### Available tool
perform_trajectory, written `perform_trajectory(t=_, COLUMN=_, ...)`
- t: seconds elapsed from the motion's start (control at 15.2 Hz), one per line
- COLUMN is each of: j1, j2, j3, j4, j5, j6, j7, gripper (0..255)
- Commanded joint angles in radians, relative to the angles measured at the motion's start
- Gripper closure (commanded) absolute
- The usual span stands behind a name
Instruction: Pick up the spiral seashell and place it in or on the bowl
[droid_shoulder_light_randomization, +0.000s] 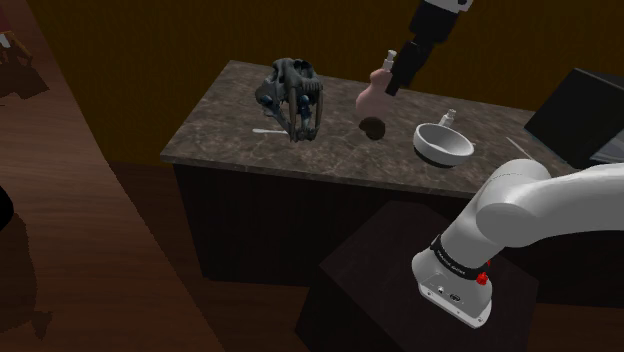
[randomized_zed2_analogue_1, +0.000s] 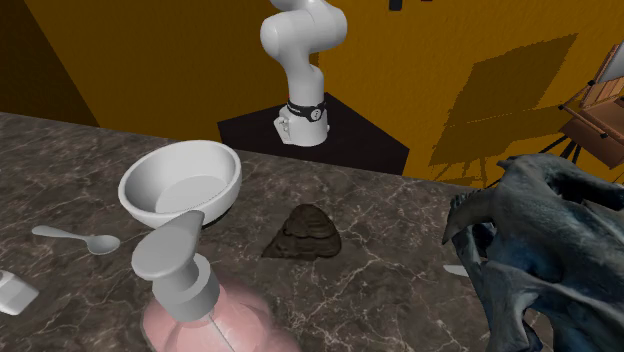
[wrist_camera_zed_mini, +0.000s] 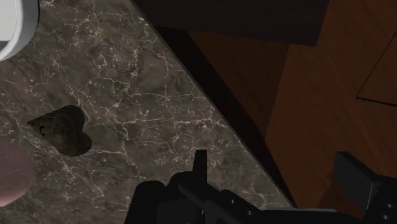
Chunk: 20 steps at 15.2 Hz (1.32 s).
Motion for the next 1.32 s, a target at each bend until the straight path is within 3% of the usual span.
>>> perform_trajectory(t=0.0, j1=0.0, j2=0.0, j3=0.0, j4=0.0, j5=0.0, j6=0.0, j7=0.0, gripper=0)
perform_trajectory(t=0.66, j1=-0.043, j2=0.123, j3=-0.113, j4=-0.142, j5=-0.189, j6=0.25, j7=-0.241, gripper=0)
perform_trajectory(t=1.25, j1=-0.096, j2=0.354, j3=-0.217, j4=-0.156, j5=-0.353, j6=0.517, j7=-0.419, gripper=0)
